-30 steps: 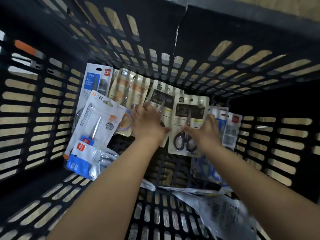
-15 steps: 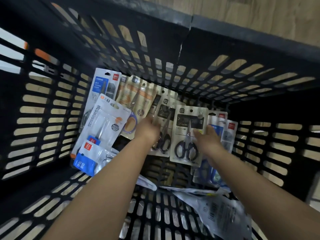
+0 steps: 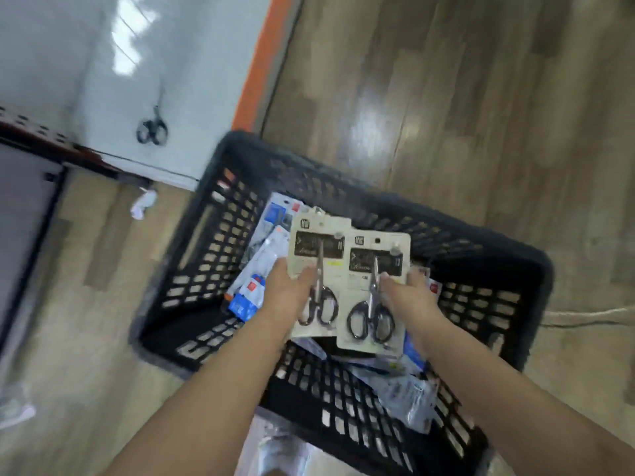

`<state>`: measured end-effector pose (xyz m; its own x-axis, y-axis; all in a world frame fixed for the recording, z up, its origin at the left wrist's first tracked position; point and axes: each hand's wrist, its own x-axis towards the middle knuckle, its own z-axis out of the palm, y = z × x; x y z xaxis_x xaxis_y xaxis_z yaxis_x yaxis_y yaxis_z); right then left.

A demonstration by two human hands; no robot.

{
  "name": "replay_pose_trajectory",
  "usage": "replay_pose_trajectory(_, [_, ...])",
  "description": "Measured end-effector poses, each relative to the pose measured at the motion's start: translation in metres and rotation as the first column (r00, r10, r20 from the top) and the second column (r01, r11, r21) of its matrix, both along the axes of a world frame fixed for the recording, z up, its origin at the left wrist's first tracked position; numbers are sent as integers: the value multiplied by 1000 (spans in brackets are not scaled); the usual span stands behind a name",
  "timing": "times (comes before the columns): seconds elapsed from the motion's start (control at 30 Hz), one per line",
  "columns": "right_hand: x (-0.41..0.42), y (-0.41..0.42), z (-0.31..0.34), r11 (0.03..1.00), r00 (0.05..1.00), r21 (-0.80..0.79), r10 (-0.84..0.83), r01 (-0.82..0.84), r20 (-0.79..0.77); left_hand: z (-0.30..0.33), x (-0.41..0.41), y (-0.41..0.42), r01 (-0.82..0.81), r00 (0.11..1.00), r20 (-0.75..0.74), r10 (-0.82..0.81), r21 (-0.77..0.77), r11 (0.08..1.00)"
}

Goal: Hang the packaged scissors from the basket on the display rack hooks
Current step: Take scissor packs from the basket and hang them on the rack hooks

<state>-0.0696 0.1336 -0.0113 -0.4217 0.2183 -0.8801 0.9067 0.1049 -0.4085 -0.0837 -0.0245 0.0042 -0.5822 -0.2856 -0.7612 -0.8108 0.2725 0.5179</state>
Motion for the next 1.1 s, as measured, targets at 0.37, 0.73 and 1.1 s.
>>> replay_pose_trajectory(0.37, [-96, -111, 377, 913, 797, -75, 306, -401, -521, 376, -27, -116, -392, 865, -378, 330, -97, 915])
replay_pose_trajectory(0.73, [15, -286, 692, 572, 268, 34, 435, -820, -860, 658, 170, -261, -806, 377, -714, 589, 60, 589])
replay_pose_trajectory(1.1, [156, -328, 663, 412, 197, 144, 678, -900, -709, 624, 348, -287, -915, 194, -646, 739, 152, 373])
